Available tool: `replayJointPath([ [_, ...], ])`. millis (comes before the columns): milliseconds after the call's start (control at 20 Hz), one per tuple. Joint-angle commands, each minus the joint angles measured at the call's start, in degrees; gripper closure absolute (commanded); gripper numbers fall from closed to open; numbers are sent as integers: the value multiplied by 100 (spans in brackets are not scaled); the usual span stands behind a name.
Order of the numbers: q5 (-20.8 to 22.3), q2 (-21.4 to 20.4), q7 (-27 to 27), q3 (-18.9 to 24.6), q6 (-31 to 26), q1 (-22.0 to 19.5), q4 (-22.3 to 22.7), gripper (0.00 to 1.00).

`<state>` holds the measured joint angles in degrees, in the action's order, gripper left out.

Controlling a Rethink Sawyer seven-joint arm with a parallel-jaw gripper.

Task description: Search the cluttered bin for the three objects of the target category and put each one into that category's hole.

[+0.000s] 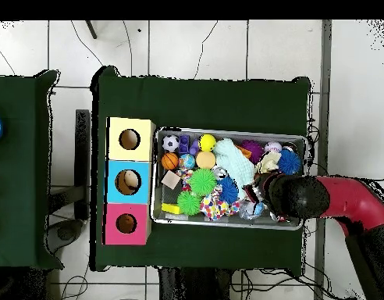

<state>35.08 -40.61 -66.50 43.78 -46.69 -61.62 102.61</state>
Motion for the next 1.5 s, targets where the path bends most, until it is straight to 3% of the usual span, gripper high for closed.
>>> replayJointPath([
  [50, 443, -33, 1049, -23, -265, -78, 252, 0],
  [150, 785, -58, 1099, -228, -297, -20, 192, 0],
  [400, 1110, -82, 1072, -425, -441, 0, 159, 0],
  [600, 1805, -20, 1167, -738, -494, 90, -29, 0],
  [850, 2221, 248, 616, -1123, -255, 60, -281, 0],
  [1250, 2373, 605, 66, -1258, 354, 91, -505, 0],
  [1500, 2388, 781, 257, -1229, 542, -22, -544, 0],
])
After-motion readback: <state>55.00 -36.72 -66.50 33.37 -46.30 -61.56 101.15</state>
